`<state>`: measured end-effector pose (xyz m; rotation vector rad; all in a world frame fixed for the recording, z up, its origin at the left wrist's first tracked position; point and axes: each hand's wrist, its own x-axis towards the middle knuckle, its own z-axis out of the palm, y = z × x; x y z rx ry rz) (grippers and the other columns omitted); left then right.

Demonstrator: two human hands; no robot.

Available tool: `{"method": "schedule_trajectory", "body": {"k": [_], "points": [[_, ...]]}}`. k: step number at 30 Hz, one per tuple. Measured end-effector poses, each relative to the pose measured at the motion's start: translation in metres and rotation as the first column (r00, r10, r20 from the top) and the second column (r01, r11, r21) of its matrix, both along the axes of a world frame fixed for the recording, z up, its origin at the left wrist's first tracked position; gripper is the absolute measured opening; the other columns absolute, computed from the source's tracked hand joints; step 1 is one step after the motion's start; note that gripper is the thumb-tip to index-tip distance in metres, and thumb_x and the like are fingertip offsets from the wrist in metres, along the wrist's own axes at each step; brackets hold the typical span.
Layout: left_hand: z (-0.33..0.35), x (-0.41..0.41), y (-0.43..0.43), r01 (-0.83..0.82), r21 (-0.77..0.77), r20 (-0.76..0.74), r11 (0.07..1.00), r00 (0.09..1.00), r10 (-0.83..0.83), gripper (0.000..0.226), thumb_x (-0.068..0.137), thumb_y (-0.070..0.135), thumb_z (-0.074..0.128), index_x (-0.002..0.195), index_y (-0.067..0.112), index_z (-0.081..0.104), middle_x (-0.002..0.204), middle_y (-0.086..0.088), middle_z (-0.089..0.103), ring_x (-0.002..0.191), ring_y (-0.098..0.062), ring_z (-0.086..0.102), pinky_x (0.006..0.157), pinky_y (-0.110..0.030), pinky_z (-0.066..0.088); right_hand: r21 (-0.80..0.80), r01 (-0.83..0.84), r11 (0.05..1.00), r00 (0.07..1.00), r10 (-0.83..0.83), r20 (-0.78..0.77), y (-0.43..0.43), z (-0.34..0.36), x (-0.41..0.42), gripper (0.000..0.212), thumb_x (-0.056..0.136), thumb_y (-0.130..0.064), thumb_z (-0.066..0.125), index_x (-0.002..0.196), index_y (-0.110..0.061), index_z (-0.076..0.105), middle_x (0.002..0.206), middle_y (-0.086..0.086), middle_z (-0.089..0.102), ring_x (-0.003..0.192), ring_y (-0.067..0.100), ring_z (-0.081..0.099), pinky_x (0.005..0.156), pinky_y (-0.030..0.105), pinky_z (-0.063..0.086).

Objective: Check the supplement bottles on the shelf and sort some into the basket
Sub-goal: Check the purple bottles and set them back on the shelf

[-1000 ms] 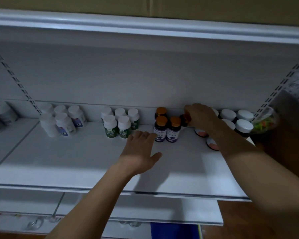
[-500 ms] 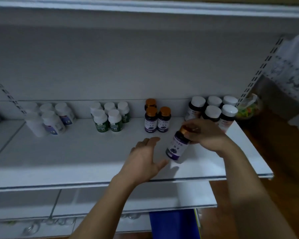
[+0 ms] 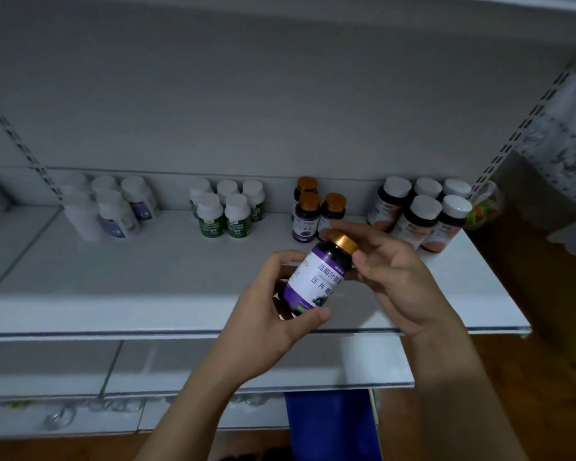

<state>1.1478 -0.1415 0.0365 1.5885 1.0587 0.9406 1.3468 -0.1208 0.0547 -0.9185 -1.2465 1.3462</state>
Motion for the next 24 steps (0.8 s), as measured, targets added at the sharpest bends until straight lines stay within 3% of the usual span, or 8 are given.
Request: {"method": "schedule_trajectory", "body": {"k": [4, 10, 13, 19, 24], "points": [[0.004, -0.021, -0.01, -0.035, -0.002, 0.042, 0.999, 0.998, 0.035, 0.064, 0.064, 0.027, 0.089, 0.114, 0.039, 0.05, 0.102, 0.019, 0.062, 0.086, -0.007, 0.061, 0.065, -0.016, 0.047, -0.036, -0.046, 0.998, 0.999, 0.046, 0.0, 0.0, 0.001, -0.023, 0.033, 0.085, -0.01, 0.061, 0.116, -0.02, 0.069, 0.122, 0.008, 0.068, 0.111, 0.023, 0.064, 0.08, 0.03, 0.054], [0.003, -0.044, -0.016, -0.101, 0.018, 0.057, 0.995, 0.993, 0.099, 0.078, 0.047, 0.039, 0.094, 0.108, 0.046, 0.046, 0.104, 0.022, 0.056, 0.089, -0.008, 0.06, 0.069, -0.022, 0.053, -0.111, -0.095, 0.989, 0.99, 0.082, -0.115, -0.002, 0.001, -0.057, 0.053, 0.076, -0.029, 0.073, 0.125, -0.011, 0.062, 0.132, 0.014, 0.06, 0.119, 0.028, 0.059, 0.091, 0.035, 0.053], [0.001, -0.052, -0.015, -0.109, 0.045, 0.022, 0.993, 0.994, 0.108, 0.083, 0.043, 0.044, 0.095, 0.107, 0.05, 0.042, 0.107, 0.019, 0.054, 0.092, -0.007, 0.058, 0.071, -0.025, 0.054, -0.12, -0.082, 0.989, 0.992, 0.069, -0.108, -0.004, 0.005, -0.071, 0.049, 0.075, -0.032, 0.074, 0.12, -0.017, 0.067, 0.131, 0.012, 0.061, 0.121, 0.03, 0.058, 0.096, 0.04, 0.05], [0.003, -0.06, -0.013, -0.083, 0.128, 0.022, 0.988, 0.996, 0.081, 0.089, 0.04, 0.045, 0.095, 0.106, 0.057, 0.037, 0.108, 0.022, 0.048, 0.092, -0.003, 0.053, 0.07, -0.013, 0.048, -0.094, -0.075, 0.993, 0.991, 0.064, -0.12, -0.008, 0.014, -0.081, 0.048, 0.084, -0.023, 0.069, 0.129, -0.008, 0.058, 0.137, 0.016, 0.056, 0.126, 0.039, 0.053, 0.103, 0.05, 0.043], [-0.001, -0.063, -0.015, -0.064, 0.162, 0.053, 0.985, 0.997, 0.056, 0.093, 0.041, 0.041, 0.095, 0.104, 0.066, 0.031, 0.105, 0.028, 0.044, 0.094, -0.003, 0.052, 0.072, -0.01, 0.046, -0.061, -0.063, 0.996, 0.984, 0.051, -0.173, -0.018, 0.012, -0.085, 0.042, 0.087, -0.012, 0.053, 0.129, -0.01, 0.058, 0.137, 0.015, 0.056, 0.124, 0.038, 0.055, 0.103, 0.047, 0.044]]}}
